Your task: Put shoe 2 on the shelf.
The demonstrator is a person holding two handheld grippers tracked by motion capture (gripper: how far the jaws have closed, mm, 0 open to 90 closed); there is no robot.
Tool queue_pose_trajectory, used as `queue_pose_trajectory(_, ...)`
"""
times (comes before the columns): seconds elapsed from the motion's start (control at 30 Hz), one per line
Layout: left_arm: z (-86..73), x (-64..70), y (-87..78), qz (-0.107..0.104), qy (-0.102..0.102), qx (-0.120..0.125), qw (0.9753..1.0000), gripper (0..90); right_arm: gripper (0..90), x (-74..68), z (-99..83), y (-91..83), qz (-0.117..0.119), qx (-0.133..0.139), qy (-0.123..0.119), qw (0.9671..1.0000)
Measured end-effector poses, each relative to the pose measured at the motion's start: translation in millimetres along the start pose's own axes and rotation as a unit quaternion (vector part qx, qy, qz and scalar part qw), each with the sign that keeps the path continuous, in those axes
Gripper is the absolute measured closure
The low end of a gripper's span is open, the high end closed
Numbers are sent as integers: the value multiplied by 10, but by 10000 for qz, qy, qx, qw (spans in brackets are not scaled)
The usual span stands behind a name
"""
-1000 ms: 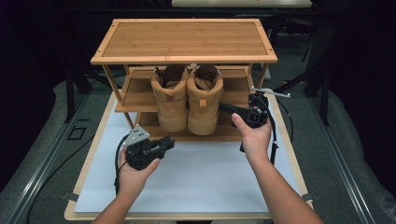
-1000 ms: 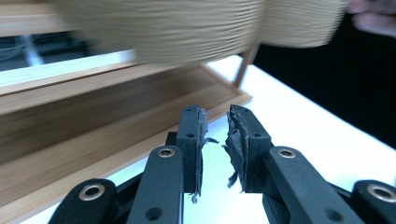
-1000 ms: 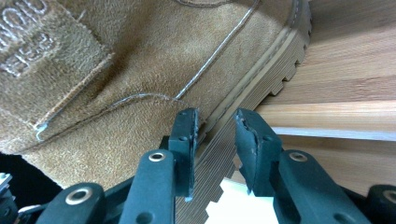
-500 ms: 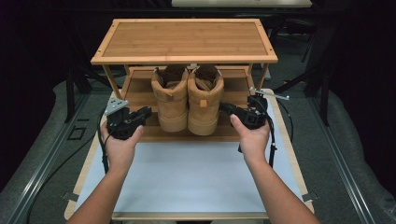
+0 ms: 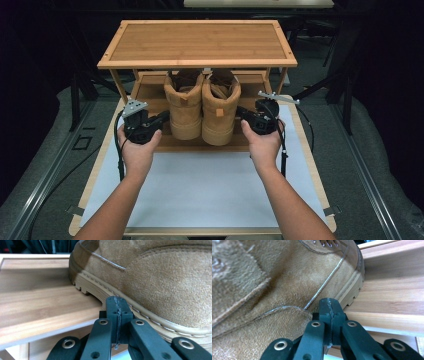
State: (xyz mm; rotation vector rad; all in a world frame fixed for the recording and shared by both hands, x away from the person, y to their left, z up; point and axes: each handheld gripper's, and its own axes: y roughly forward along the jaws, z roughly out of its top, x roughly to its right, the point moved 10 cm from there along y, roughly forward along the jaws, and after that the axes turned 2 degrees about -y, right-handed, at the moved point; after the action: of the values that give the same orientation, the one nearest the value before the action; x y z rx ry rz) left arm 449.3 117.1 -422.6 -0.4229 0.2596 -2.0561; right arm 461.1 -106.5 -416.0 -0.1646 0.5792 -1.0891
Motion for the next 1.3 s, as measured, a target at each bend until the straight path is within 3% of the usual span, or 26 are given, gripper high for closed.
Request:
queue_pose_trajectory(0.13,38,4,31,-108,5,17,9999,900,900,33,39,14,134,-37,130,9998)
queue_pose_trajectory(0.33,112,-16,110,-25,-106,14,9999,900,900,90,135,93,161,185,303,9992)
queue_pose_trajectory(0.47,170,-75,174,92,-142,24,9999,900,900,93,177,152,57,195,265,9994)
queue_pose_trajectory(0.7,173,-119,312,13,-179,-70,9998,900,900,151,254,280,-178,237,143,9995)
queue_pose_trajectory(0.83,196,-166,361,69,-208,-25,9998,900,900,168,287,350,-60,271,225,9994)
queue_pose_trajectory(1.03,244,-224,417,4,-304,52,9995,900,900,178,335,413,-89,373,247,9990)
queue_pose_trajectory(1.17,235,-251,431,99,-317,59,9994,900,900,163,353,440,-73,501,287,9983)
queue_pose_trajectory(1.3,216,-269,431,37,-381,27,9993,900,900,152,318,434,-126,423,161,9989)
